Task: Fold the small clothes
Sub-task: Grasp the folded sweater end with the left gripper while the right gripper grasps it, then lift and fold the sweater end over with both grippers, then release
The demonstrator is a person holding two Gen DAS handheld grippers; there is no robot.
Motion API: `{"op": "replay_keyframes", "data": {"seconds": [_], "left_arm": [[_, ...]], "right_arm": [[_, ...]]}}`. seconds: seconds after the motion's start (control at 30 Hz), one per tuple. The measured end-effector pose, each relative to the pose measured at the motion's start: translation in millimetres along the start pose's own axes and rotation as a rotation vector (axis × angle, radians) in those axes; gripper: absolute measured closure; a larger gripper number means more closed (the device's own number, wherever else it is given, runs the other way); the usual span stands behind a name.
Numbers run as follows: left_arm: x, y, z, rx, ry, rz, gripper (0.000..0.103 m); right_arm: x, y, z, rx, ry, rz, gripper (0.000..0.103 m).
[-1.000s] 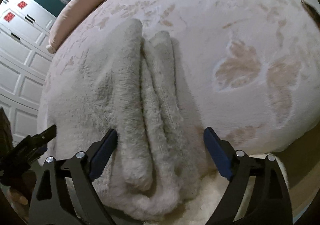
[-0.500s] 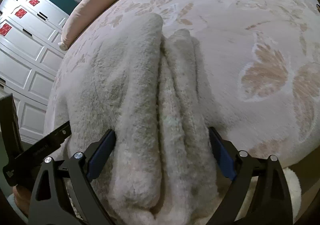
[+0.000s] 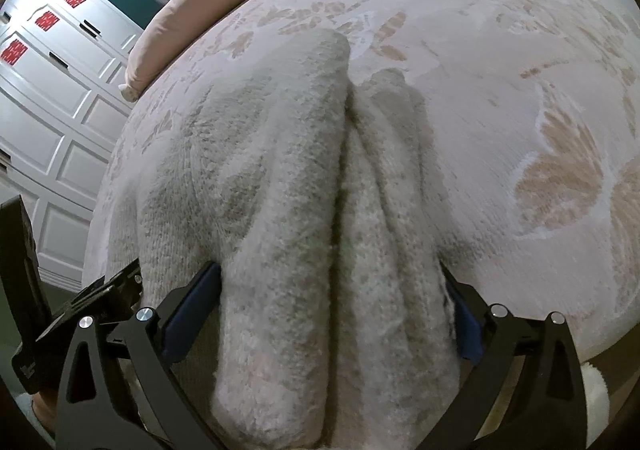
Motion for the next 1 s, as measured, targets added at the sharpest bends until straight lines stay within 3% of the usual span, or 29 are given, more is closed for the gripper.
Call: {"op": "replay_keyframes", "data": {"seconds": [0.07, 0.13, 0.17, 0.23, 0.3, 0.37, 0.43, 0.53, 0.73, 0.87, 1.0], "left_arm": [[0, 1, 2, 0.017, 0.008, 0.002, 0.005], [-1, 3, 4, 0.066, 0.034, 0.029, 0.006], [-2, 5, 5, 0.109, 0.057, 0.051, 0.014], [-3, 13, 8, 0.193, 0.103, 0.091, 0.021], [-4, 21, 9, 0.241, 0.107, 0.108, 0.032], [-4, 33, 12, 0.307, 0.117, 0.130, 0.054], [-3, 47, 15, 0.400, 0.149, 0.165, 0.061], [5, 71, 15, 0.483, 0.163, 0.195, 0.063], [29, 130, 17, 0.582, 0.137, 0.168, 0.063], [25, 176, 24, 0.626, 0.105, 0.075, 0.063], [-1, 228, 37, 0.666, 0.083, -0.072, 0.063]], "right_arm": [[-1, 0, 2, 0.004, 0.003, -0.004, 0.008], [-4, 3, 7, -0.016, -0.002, 0.001, 0.036], [-5, 5, 11, -0.023, -0.015, 0.009, 0.041], [-8, 15, 16, -0.024, -0.049, 0.010, 0.063], [-9, 24, 17, -0.049, -0.090, 0.002, 0.068], [-9, 39, 22, -0.084, -0.126, -0.019, 0.070], [-6, 55, 29, -0.106, -0.141, -0.030, 0.070], [7, 80, 41, -0.124, -0.136, -0.039, 0.070], [36, 133, 67, -0.137, -0.070, -0.080, 0.070], [38, 166, 96, -0.159, -0.011, -0.147, 0.070], [21, 202, 137, -0.221, 0.050, -0.257, 0.070]]}}
Point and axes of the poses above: each gripper's, at about its wrist camera, not at the fingertips, and y roughly against the way its jaws point, z to its left, x to its underside, the point moved 6 cm from there along -y, roughly the way its jaws point, and after that the axes turned 2 degrees about -z, right-handed, at the moved point
